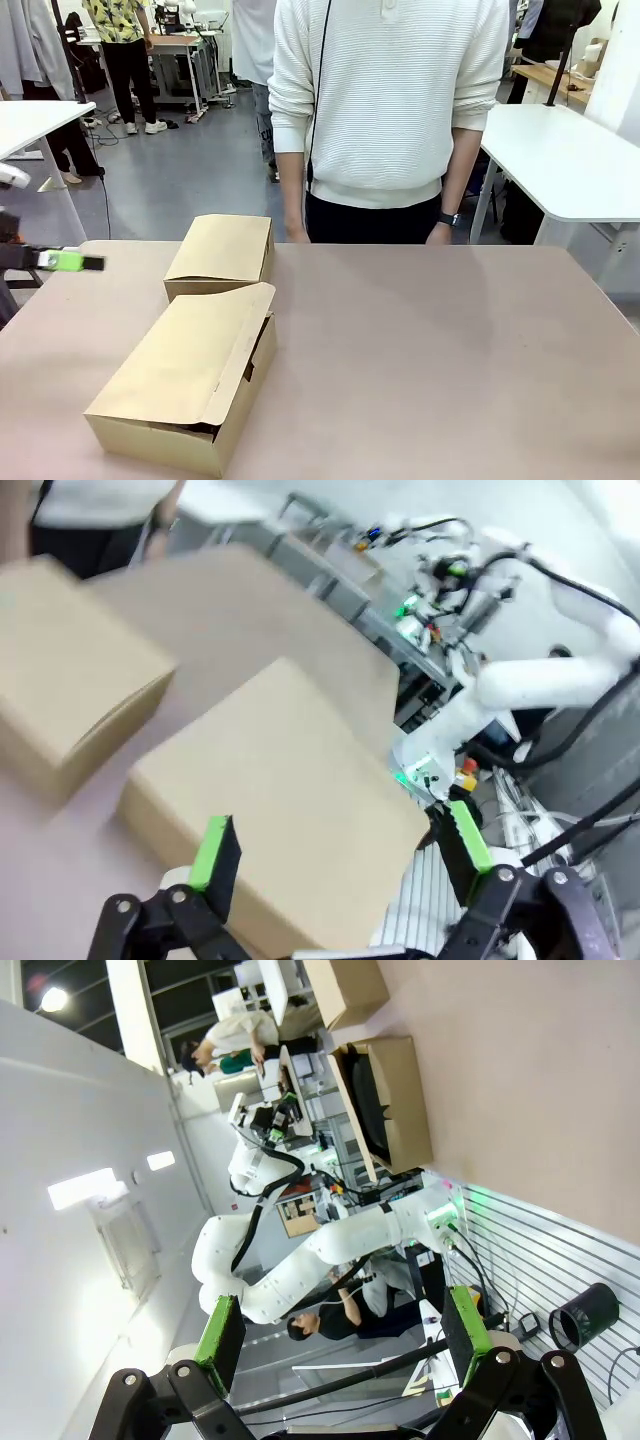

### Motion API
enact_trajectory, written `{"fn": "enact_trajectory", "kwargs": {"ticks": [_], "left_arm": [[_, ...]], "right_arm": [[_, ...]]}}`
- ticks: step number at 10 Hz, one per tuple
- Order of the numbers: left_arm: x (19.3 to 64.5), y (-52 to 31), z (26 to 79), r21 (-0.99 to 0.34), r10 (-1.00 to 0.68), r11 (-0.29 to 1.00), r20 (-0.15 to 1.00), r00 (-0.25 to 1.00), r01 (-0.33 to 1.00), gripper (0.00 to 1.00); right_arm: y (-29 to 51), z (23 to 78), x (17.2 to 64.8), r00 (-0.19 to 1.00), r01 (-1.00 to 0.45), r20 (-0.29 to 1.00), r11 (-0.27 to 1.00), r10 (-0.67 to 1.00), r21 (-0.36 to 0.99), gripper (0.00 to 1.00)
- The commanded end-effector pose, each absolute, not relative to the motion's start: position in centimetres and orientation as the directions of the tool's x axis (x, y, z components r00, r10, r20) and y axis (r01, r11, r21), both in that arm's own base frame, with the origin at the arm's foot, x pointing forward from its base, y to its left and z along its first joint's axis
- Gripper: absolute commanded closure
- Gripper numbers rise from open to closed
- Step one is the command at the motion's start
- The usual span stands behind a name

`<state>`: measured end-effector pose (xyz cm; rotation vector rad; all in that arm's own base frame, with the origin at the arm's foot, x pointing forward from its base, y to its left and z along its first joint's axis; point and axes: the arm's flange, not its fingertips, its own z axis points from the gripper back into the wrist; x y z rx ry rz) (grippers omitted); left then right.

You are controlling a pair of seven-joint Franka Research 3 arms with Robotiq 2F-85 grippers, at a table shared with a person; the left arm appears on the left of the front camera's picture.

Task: Place items inside the box.
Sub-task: Close the lid of the Mailer Box closest to the robot.

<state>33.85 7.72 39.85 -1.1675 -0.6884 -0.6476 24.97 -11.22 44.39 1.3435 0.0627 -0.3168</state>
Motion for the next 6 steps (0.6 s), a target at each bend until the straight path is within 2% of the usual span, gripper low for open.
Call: {"fn": "enact_trajectory", "kwargs": {"ticks": [1,2,3,4,5,6], "left_arm": [[28.1,6.1,36.3,-0.787,-0.049,0.394,0.497,0.866,0.474,0.0],[28.4,7.5,35.4,-0.882,-0.073,0.386,0.262,0.962,0.27,0.0],[28.7,8.5,34.5,-0.923,-0.047,0.363,0.12,0.992,0.129,0.0],[29.0,9.1,33.7,-0.936,-0.045,0.344,0.067,0.997,0.079,0.0],[32.4,11.5,35.3,-0.819,-0.071,0.424,0.396,0.916,0.387,0.0],[32.4,11.5,35.3,-0.819,-0.071,0.424,0.396,0.916,0.387,0.0]], "right_arm": [[-11.2,44.8,24.9,0.95,0.276,-0.24,0.184,-0.198,0.943,0.0],[-11.2,44.8,24.9,0.95,0.276,-0.24,0.184,-0.198,0.943,0.0],[-11.2,44.8,24.9,0.95,0.276,-0.24,0.184,-0.198,0.943,0.0],[-11.2,44.8,24.9,0.95,0.276,-0.24,0.184,-0.198,0.943,0.0],[-11.2,44.8,24.9,0.95,0.276,-0.24,0.184,-0.198,0.943,0.0],[-11.2,44.8,24.9,0.95,0.276,-0.24,0.184,-0.198,0.943,0.0]]}}
